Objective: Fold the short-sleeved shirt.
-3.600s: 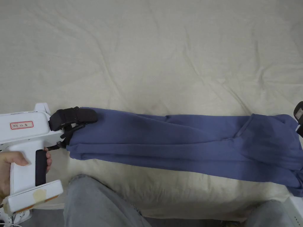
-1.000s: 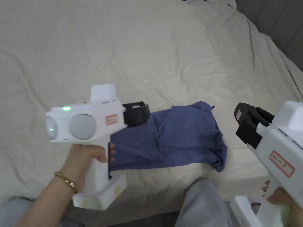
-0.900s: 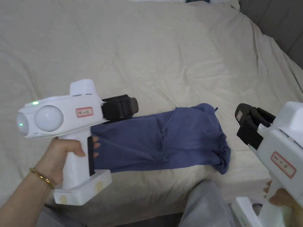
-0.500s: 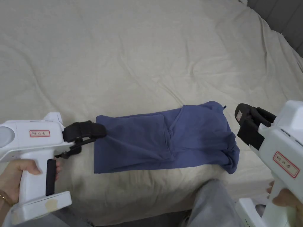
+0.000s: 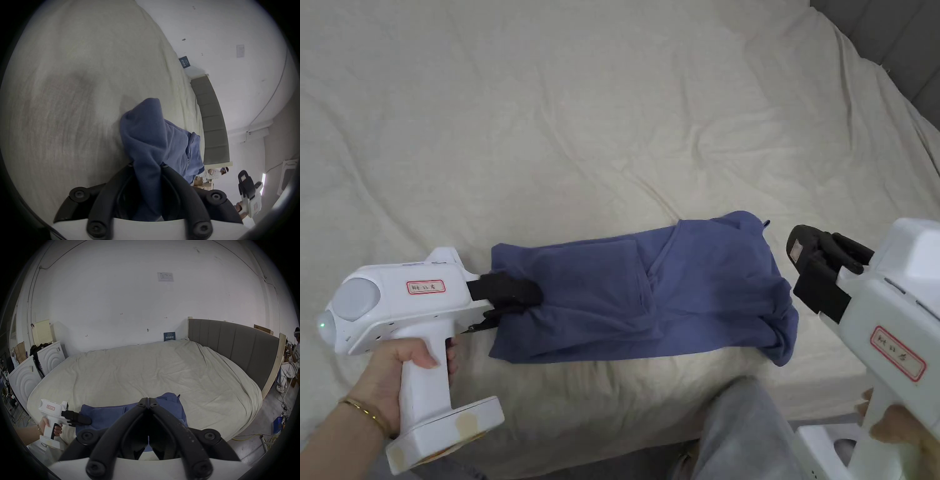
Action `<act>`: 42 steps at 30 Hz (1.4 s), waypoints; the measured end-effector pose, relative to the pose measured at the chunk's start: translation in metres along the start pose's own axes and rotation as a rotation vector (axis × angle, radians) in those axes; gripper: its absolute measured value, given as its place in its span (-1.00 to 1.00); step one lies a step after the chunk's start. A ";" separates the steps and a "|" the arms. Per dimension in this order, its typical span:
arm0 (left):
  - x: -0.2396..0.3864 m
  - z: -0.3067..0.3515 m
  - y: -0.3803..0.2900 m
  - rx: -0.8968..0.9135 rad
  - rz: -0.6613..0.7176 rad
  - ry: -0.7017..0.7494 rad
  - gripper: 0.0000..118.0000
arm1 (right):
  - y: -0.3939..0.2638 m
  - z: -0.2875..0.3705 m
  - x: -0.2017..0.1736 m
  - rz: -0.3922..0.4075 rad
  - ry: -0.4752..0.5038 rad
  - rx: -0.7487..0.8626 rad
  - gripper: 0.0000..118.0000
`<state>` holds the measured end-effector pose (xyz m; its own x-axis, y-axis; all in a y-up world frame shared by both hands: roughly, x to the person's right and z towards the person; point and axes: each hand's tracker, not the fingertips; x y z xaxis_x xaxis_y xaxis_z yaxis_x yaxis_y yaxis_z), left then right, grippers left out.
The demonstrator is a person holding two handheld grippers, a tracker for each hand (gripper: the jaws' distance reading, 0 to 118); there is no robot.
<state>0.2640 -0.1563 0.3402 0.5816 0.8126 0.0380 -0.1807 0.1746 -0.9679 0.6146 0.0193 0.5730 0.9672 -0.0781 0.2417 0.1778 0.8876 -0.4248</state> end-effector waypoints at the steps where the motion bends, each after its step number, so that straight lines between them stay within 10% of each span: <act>1: 0.006 0.002 0.000 0.008 -0.003 0.050 -0.76 | 0.000 0.001 0.000 0.001 0.001 0.002 -0.97; 20: 0.029 0.195 0.026 0.381 -0.173 0.712 -0.80 | 0.002 -0.010 -0.026 0.001 0.116 0.014 -0.97; 34: 0.148 0.044 -0.017 0.080 -0.484 0.485 -0.79 | -0.008 0.004 -0.015 -0.021 0.110 0.028 -0.97; 38: 0.138 -0.029 -0.021 -0.038 -0.473 0.535 -0.69 | -0.013 0.012 0.001 -0.030 0.063 0.030 -0.97; 42: 0.133 -0.065 -0.033 -0.087 -0.495 0.506 0.12 | -0.018 0.019 0.016 -0.052 0.019 0.026 -0.97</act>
<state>0.3991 -0.0898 0.3607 0.8798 0.2877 0.3785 0.2514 0.3942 -0.8840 0.6234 0.0108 0.6011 0.9601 -0.1328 0.2462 0.2235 0.8935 -0.3895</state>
